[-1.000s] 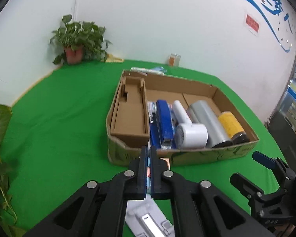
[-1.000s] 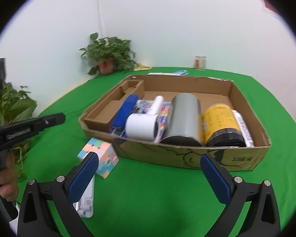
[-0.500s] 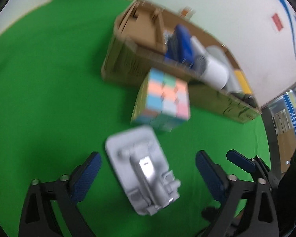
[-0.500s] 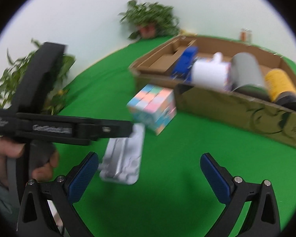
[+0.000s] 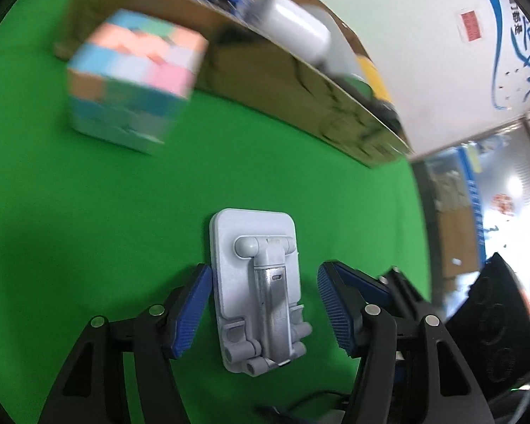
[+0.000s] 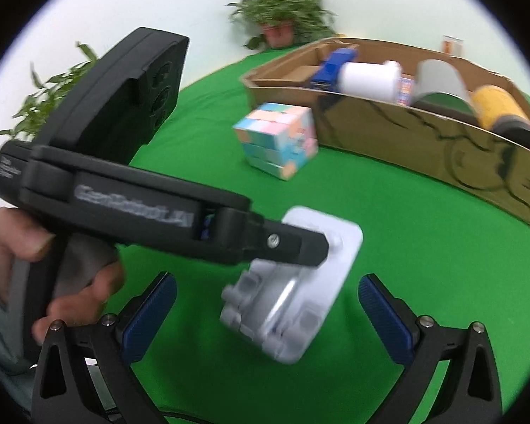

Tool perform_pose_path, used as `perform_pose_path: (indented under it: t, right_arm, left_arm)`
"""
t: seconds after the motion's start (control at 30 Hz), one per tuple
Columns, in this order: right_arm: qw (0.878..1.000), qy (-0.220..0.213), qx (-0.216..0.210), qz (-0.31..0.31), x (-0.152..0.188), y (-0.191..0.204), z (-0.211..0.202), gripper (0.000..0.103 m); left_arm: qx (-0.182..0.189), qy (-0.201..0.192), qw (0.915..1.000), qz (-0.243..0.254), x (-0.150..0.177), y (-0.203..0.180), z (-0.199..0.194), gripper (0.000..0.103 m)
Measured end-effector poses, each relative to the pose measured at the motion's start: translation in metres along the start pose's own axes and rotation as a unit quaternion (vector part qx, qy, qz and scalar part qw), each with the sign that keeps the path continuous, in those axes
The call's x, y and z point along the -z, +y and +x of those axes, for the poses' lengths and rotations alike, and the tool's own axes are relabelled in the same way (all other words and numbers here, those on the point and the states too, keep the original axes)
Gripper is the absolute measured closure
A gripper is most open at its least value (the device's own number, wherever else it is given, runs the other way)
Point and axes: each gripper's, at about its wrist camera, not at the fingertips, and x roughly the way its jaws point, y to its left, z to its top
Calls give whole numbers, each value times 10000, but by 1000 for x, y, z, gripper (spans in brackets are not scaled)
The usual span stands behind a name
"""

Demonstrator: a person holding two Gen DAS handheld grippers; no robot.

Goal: Organize rigid objects
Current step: 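Move both grippers to the white phone stand and close on it, then lift the phone stand and lower it into the box's cardboard compartment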

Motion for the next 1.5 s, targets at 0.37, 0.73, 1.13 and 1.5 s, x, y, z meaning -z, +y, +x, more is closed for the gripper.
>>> perform_pose_path:
  t: [0.37, 0.73, 1.13, 1.5]
  right_arm:
    - [9971, 239, 600, 405, 35, 1, -5, 6]
    - [9922, 328, 305, 1164, 28, -20, -6, 35]
    - [9906, 64, 80, 1366, 9, -16, -20, 36]
    - [9921, -726, -192, 1008, -95, -12, -20, 37]
  left_arm:
    - [594, 491, 9966, -285, 14, -4, 7, 44]
    - [671, 470, 9963, -279, 19, 0, 5, 53]
    - [673, -200, 9975, 42, 1, -2, -38, 75]
    - [68, -1086, 9921, 627, -84, -17, -123, 75]
